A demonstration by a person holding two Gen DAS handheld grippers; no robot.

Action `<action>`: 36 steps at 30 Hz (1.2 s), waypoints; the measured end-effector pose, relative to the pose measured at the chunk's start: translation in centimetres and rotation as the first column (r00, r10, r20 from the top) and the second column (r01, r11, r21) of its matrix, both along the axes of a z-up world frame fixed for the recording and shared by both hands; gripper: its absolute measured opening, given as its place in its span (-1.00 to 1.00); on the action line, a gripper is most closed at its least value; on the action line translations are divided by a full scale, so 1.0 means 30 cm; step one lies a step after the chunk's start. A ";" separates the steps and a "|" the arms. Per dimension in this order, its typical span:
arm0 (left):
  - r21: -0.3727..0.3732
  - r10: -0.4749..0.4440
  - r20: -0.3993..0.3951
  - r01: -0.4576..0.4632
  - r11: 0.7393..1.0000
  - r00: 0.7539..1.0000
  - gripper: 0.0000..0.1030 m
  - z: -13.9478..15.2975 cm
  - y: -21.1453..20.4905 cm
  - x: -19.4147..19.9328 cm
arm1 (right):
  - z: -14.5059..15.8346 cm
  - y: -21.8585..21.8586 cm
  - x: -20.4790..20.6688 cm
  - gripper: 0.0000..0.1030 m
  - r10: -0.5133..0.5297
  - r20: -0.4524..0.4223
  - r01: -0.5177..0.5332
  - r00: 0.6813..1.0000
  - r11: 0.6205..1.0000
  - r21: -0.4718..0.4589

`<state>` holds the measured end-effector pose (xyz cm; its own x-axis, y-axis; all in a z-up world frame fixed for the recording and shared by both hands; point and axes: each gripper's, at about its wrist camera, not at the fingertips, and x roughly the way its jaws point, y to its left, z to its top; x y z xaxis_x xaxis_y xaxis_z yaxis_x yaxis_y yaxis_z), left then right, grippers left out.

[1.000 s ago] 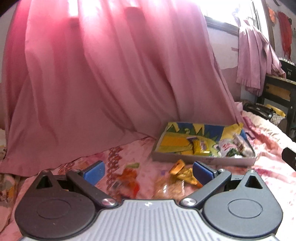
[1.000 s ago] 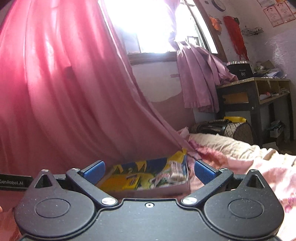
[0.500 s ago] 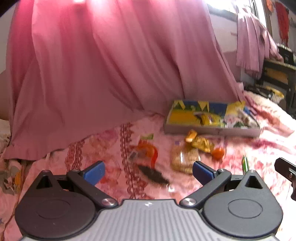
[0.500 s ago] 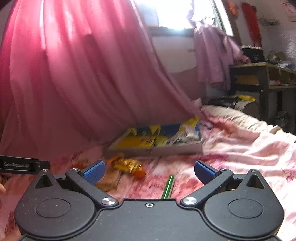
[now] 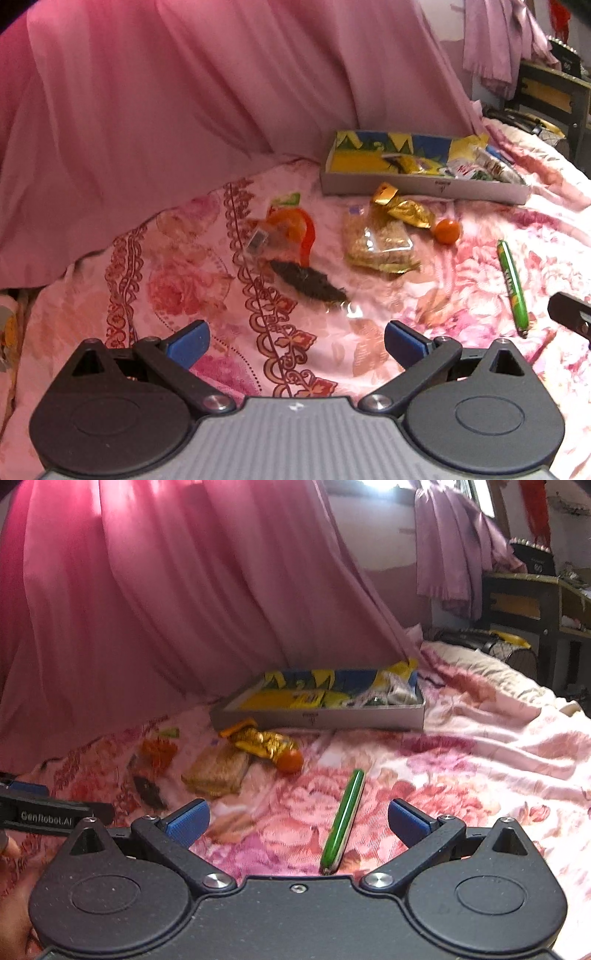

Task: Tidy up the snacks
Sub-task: 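Withdraw both open tools from the box toward the remaining snacks, then lower the right tool onto the green stick snack and close on it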

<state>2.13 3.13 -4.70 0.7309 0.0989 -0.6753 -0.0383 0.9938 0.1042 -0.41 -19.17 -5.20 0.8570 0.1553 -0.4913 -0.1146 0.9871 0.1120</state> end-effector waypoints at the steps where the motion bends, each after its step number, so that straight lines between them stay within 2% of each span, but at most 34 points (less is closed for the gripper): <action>1: -0.001 0.001 -0.003 -0.001 1.000 1.000 0.99 -0.006 0.006 0.006 | -0.007 0.005 0.004 0.99 0.007 -0.010 -0.007 1.000 1.000 -0.005; 9: -0.009 -0.025 -0.031 0.025 1.000 0.999 0.99 -0.051 0.026 0.059 | -0.047 0.037 0.042 0.99 0.042 -0.068 -0.046 0.997 0.998 -0.054; 13: -0.031 -0.031 -0.035 0.030 0.999 0.999 0.99 -0.063 0.029 0.093 | -0.065 0.041 0.104 0.99 0.052 -0.139 -0.061 0.989 0.996 -0.063; 17: -0.081 -0.025 -0.039 0.022 0.996 0.999 0.99 -0.070 0.043 0.144 | -0.087 0.022 0.196 0.99 0.076 -0.218 -0.078 0.973 0.997 -0.001; 21: -0.135 -0.012 -0.059 0.004 0.991 0.998 0.99 -0.097 0.062 0.197 | -0.123 -0.014 0.280 0.98 0.051 -0.264 -0.042 0.963 0.998 0.040; 23: -0.156 -0.001 -0.077 -0.011 0.988 0.997 0.99 -0.116 0.073 0.228 | -0.141 -0.026 0.310 0.90 0.035 -0.274 -0.025 0.961 0.999 0.039; 28: -0.221 0.038 -0.087 -0.056 0.974 0.995 0.99 -0.151 0.121 0.289 | -0.184 -0.049 0.351 0.68 0.033 -0.310 0.000 0.950 0.994 0.106; 30: -0.253 0.060 -0.088 -0.080 0.964 0.994 0.98 -0.162 0.146 0.310 | -0.196 -0.040 0.359 0.66 0.042 -0.317 -0.008 0.947 0.994 0.107; 33: -0.300 0.079 -0.100 -0.106 0.948 0.992 0.83 -0.173 0.178 0.334 | -0.204 -0.023 0.367 0.65 0.053 -0.310 -0.020 0.949 0.994 0.110; 36: -0.338 0.089 -0.105 -0.120 0.934 0.990 0.64 -0.179 0.202 0.343 | -0.207 -0.013 0.374 0.47 0.066 -0.303 -0.030 0.951 0.992 0.122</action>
<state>12.42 9.18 -10.07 0.6660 -0.0772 -0.7420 -0.1497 0.9606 -0.2343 10.83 -19.56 -11.41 0.6588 0.2630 -0.7048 -0.1039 0.9597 0.2609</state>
